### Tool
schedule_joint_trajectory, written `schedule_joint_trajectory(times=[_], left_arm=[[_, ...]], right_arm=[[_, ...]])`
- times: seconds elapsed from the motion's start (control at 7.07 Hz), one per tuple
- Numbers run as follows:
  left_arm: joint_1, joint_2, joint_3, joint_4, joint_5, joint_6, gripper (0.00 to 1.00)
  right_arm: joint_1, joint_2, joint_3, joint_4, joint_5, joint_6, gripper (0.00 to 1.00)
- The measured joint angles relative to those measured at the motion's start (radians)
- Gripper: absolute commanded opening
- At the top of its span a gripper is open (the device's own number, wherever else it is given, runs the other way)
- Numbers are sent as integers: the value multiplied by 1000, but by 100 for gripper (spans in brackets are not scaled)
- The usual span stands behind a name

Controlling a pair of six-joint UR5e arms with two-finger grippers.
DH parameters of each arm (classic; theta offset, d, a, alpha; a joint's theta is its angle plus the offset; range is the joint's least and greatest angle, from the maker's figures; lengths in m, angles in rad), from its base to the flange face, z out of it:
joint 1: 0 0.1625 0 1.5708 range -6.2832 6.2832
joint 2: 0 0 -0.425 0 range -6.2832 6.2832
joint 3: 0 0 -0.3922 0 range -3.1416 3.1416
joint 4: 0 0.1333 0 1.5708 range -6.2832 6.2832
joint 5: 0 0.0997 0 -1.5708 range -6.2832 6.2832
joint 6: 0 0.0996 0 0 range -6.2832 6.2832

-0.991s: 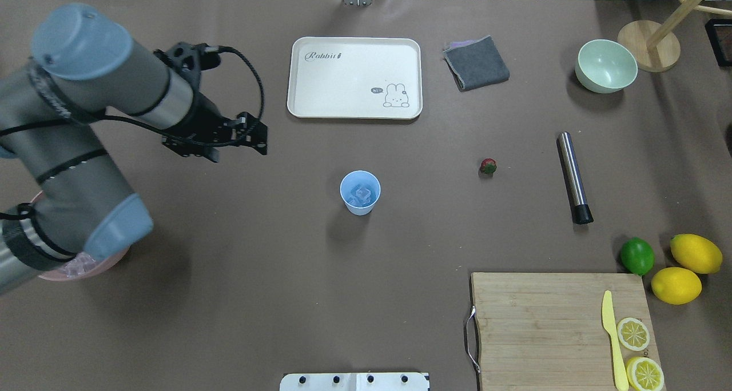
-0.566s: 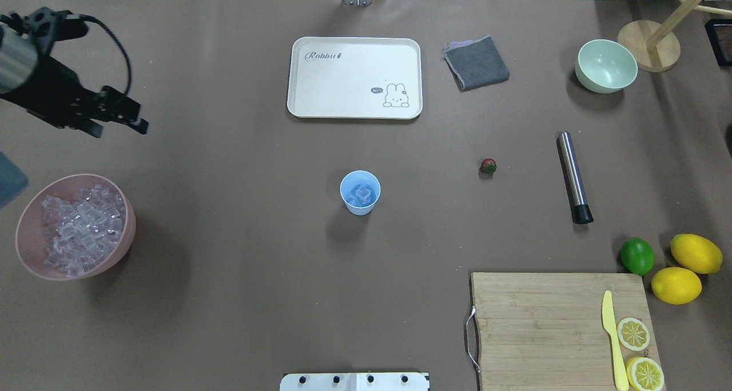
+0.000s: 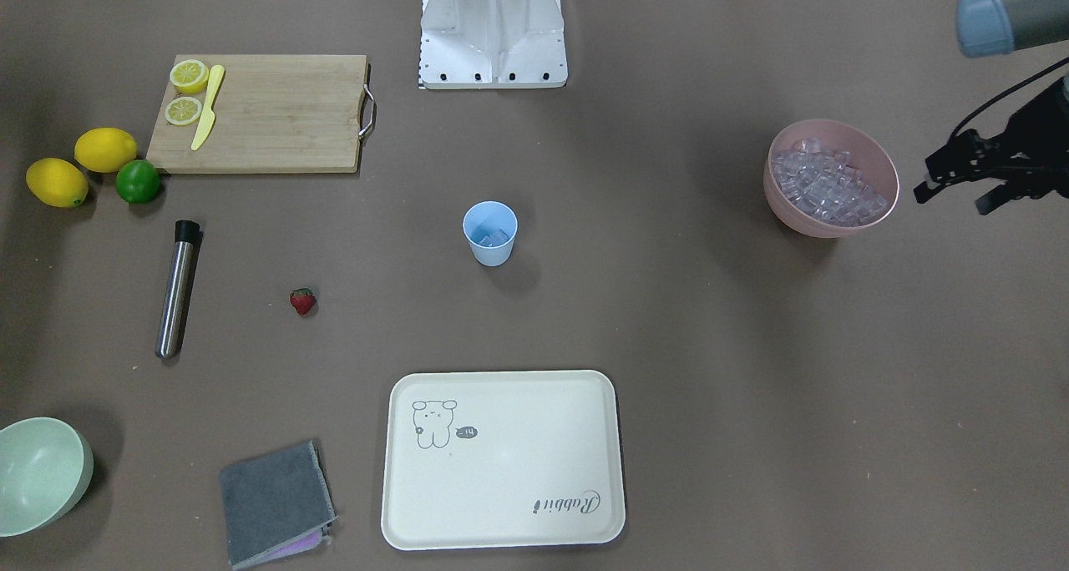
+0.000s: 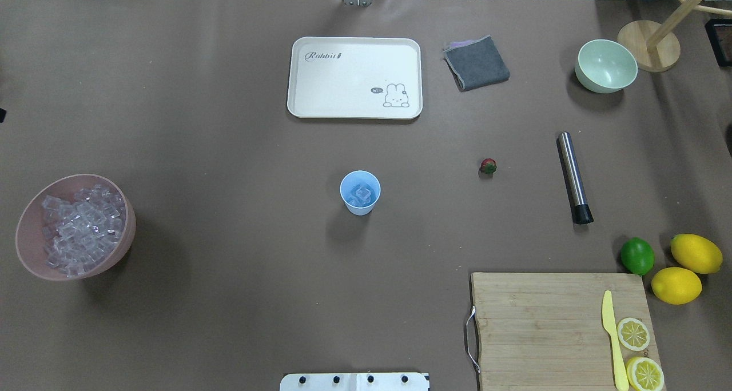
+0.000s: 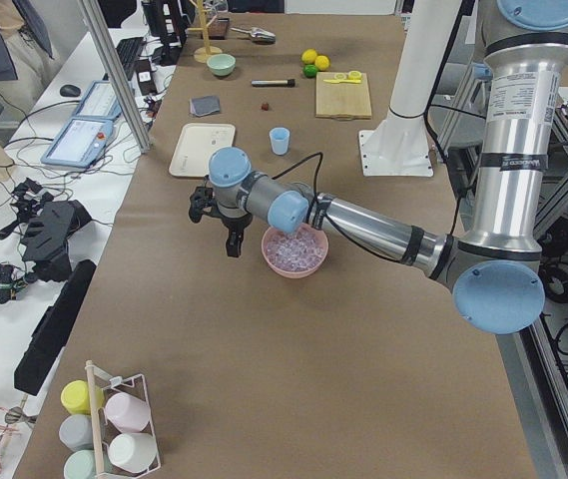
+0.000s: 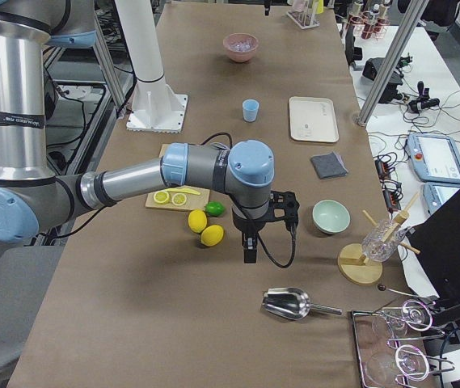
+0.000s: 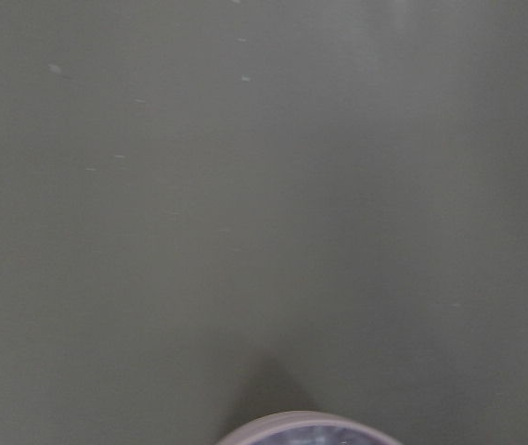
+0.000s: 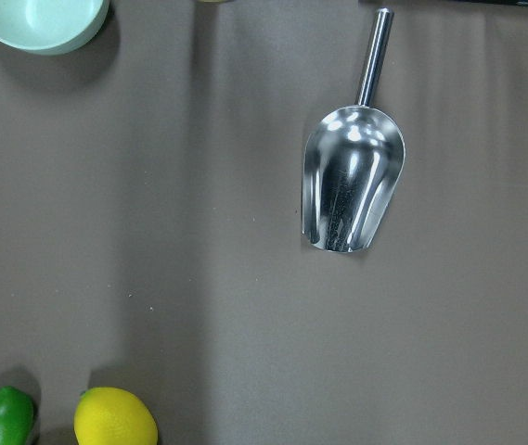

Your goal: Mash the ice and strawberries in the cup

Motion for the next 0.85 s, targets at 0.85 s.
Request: schedule_joint_trajectory(times=[0.85], left_arm=[[-222,11,245,63,7,320,97]], right_arm=[[-9,12,-1,2,0,18,100]])
